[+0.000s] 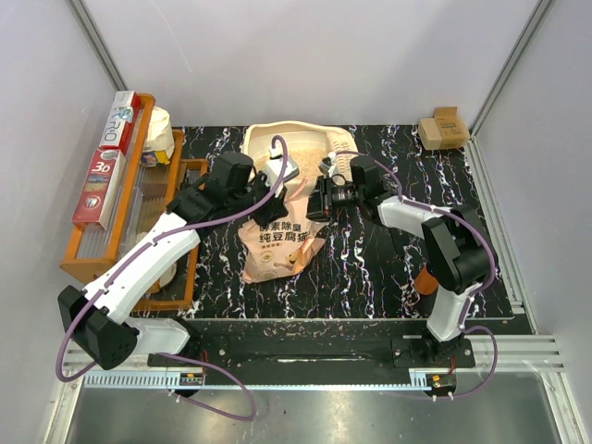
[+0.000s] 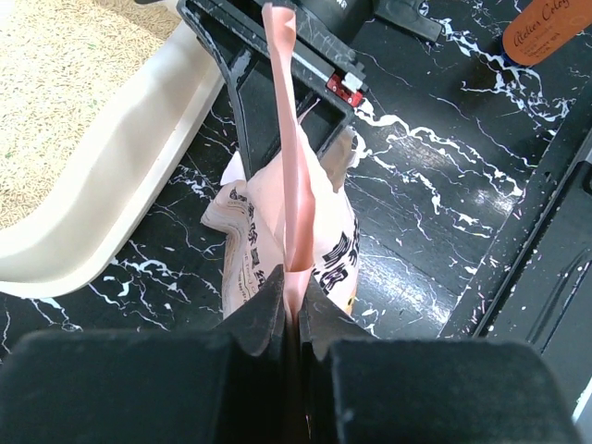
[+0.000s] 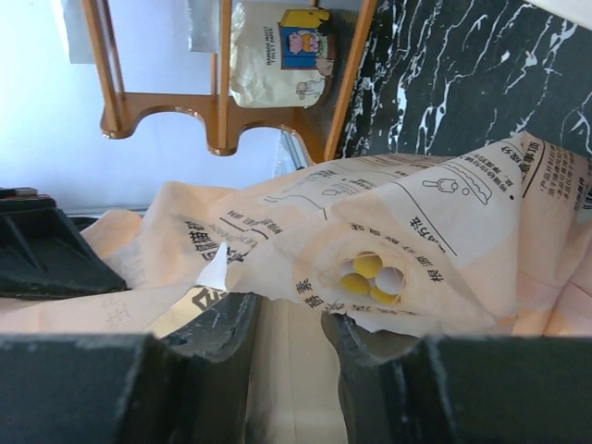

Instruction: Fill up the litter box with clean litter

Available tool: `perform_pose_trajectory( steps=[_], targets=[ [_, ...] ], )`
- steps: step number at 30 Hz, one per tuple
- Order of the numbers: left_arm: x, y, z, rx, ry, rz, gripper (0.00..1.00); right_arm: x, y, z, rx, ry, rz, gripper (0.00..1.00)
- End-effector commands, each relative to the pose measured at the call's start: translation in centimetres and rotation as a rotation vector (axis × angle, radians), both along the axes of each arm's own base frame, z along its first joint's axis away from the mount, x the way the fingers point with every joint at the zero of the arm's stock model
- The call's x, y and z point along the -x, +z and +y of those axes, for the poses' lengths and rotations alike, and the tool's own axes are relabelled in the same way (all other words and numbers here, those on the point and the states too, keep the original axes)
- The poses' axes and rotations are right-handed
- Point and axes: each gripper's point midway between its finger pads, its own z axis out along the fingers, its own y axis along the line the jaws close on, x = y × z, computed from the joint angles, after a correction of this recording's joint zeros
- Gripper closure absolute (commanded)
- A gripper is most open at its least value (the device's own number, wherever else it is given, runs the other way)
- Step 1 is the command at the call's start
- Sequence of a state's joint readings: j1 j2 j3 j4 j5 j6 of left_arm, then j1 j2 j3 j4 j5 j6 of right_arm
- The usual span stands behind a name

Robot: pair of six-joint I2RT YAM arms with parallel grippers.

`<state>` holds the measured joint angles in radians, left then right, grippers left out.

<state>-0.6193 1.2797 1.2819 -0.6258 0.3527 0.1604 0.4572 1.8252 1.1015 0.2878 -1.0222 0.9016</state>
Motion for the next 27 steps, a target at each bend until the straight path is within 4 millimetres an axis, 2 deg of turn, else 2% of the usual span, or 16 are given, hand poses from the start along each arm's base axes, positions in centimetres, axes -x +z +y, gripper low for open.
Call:
perform_pose_trajectory(
  steps=[1,11,16,24,27],
  targets=[
    [-0.7,5.0,-0.6,0.103,-0.016,-0.168,1.00,-1.1,4.3,-0.1,-0.132,0.052,-0.017,1.00],
    [-1.9,5.6,-0.1,0.042,-0.015,-0.224,1.00,-2.6,5.7,-3.9,-0.196,0.025,0.057,1.00],
    [-1.6,5.6,0.3,0.018,-0.033,-0.247,1.00,-3.2,6.3,-5.7,-0.185,-0.015,0.099,1.00],
    [-1.3,4.4,1.3,-0.047,-0.048,-0.268,1.00,-3.9,7.6,-7.2,-0.196,-0.044,0.055,1.00],
    [-1.3,4.6,1.4,-0.055,-0.051,-0.282,1.00,-4.0,7.9,-7.7,-0.192,-0.051,0.046,1.00]
  ],
)
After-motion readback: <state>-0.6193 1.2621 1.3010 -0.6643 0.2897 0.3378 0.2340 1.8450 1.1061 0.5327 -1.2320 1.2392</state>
